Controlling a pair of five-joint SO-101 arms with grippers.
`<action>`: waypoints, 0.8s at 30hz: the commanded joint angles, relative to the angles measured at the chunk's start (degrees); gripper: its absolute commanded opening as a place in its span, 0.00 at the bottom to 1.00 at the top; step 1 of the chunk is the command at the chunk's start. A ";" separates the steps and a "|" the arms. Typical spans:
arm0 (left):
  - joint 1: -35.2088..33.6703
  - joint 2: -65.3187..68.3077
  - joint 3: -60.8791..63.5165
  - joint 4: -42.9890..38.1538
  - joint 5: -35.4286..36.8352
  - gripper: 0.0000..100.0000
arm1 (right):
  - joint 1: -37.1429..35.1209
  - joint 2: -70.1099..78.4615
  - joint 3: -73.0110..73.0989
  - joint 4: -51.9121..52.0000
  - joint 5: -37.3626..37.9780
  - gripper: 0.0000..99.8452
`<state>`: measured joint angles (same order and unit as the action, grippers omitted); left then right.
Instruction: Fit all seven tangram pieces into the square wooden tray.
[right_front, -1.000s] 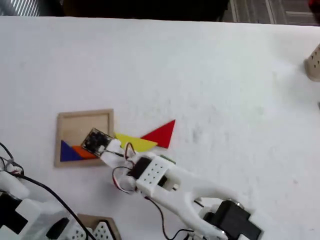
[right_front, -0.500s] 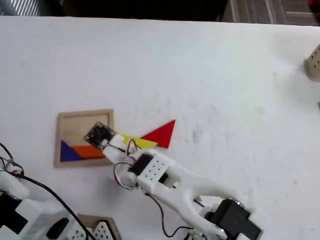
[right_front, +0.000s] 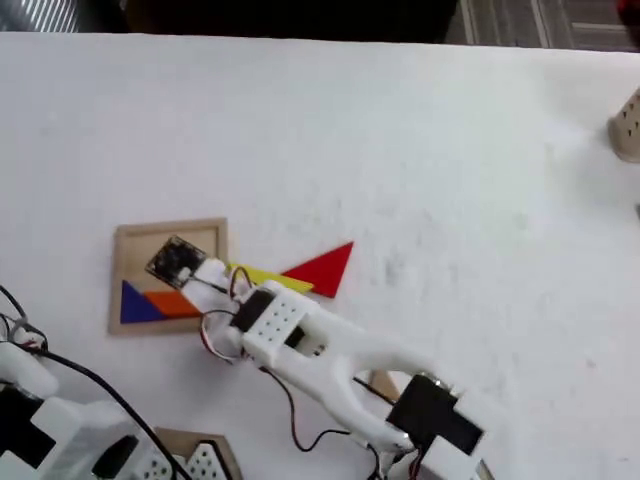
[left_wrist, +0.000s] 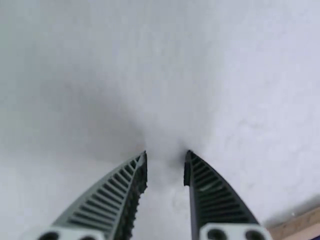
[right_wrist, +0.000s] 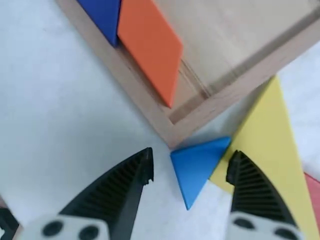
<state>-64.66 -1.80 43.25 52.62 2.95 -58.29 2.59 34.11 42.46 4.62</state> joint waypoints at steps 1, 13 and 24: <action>-1.27 0.66 -2.11 -2.20 0.62 0.13 | -0.48 -3.21 0.79 1.36 -0.53 0.20; -1.27 0.66 -2.11 -2.20 0.62 0.13 | -0.48 -5.76 4.92 -0.22 -1.05 0.18; -0.57 0.66 -2.11 -2.11 0.62 0.13 | -2.86 3.38 -5.01 4.70 -1.14 0.21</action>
<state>-64.66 -1.80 43.25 52.62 2.95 -59.52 5.14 33.14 46.07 3.91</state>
